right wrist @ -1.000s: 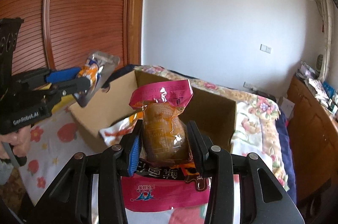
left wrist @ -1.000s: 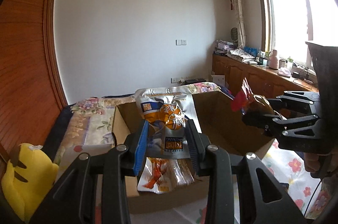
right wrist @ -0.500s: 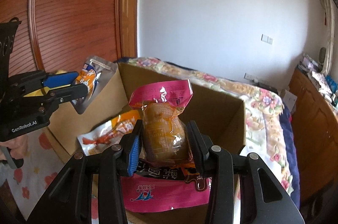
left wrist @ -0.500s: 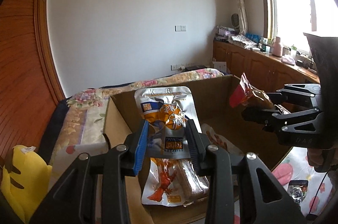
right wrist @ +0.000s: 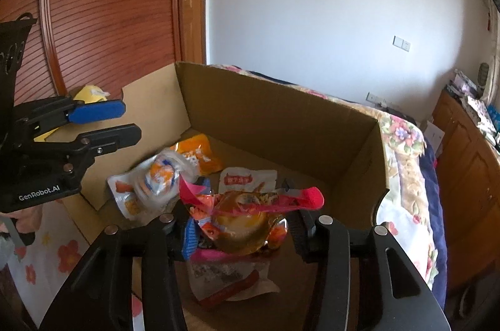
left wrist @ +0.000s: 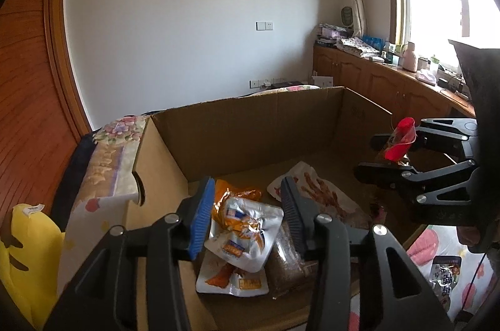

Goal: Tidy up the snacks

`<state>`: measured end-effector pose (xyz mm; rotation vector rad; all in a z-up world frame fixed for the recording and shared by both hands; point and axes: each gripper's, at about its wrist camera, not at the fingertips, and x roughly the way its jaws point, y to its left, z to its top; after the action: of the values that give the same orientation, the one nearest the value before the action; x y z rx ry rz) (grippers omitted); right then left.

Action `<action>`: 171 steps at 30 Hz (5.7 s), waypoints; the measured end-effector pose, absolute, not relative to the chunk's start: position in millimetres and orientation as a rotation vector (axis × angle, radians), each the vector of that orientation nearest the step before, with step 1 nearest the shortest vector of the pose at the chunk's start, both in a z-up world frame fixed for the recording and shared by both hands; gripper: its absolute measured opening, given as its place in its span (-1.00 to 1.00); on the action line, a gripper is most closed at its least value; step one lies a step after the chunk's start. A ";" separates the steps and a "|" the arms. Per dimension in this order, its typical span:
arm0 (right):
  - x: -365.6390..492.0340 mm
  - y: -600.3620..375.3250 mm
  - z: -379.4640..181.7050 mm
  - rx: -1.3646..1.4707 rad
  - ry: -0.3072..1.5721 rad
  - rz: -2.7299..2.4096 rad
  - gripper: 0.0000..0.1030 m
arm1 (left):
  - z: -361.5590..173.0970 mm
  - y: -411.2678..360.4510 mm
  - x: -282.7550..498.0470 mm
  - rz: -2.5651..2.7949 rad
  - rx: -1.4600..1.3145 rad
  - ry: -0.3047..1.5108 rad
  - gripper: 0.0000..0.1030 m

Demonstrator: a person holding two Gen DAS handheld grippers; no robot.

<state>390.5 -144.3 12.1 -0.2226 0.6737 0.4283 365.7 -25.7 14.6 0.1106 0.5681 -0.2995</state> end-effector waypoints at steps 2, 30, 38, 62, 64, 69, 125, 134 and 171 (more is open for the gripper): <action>388.3 -144.1 12.6 -0.224 0.677 0.432 -0.06 | 13.9 -24.8 362.2 -0.300 0.105 0.570 -0.14; 252.2 -205.2 51.4 -0.115 0.669 0.357 0.34 | 18.7 -38.1 226.6 -0.357 0.074 0.567 -0.05; 205.1 -223.4 23.9 -0.077 0.692 0.324 0.34 | -3.3 -48.5 188.5 -0.369 0.065 0.604 -0.05; 152.1 -257.0 -47.7 0.072 0.760 0.290 0.33 | -63.7 -89.6 123.2 -0.433 -0.027 0.741 -0.04; 150.6 -257.4 -49.3 0.079 0.761 0.293 0.33 | -65.0 -95.3 122.5 -0.444 -0.031 0.753 -0.04; 147.9 -258.2 -51.9 0.091 0.765 0.300 0.33 | -70.3 -107.0 126.8 -0.458 -0.044 0.791 -0.04; 224.2 -231.4 -69.5 0.100 0.883 0.263 0.20 | -75.7 -95.5 136.1 -0.432 -0.036 0.751 -0.62; 220.5 -230.4 -67.6 0.116 0.868 0.292 -0.29 | -71.7 -91.2 134.2 -0.421 -0.045 0.739 -0.62; 144.1 -243.1 -30.4 0.100 0.724 0.322 -0.37 | -35.5 -77.7 114.8 -0.365 -0.011 0.634 -0.62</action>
<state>144.1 -243.2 -30.4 0.0996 0.7235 0.3222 114.8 -77.7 -35.5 -0.0111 0.6345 -0.3655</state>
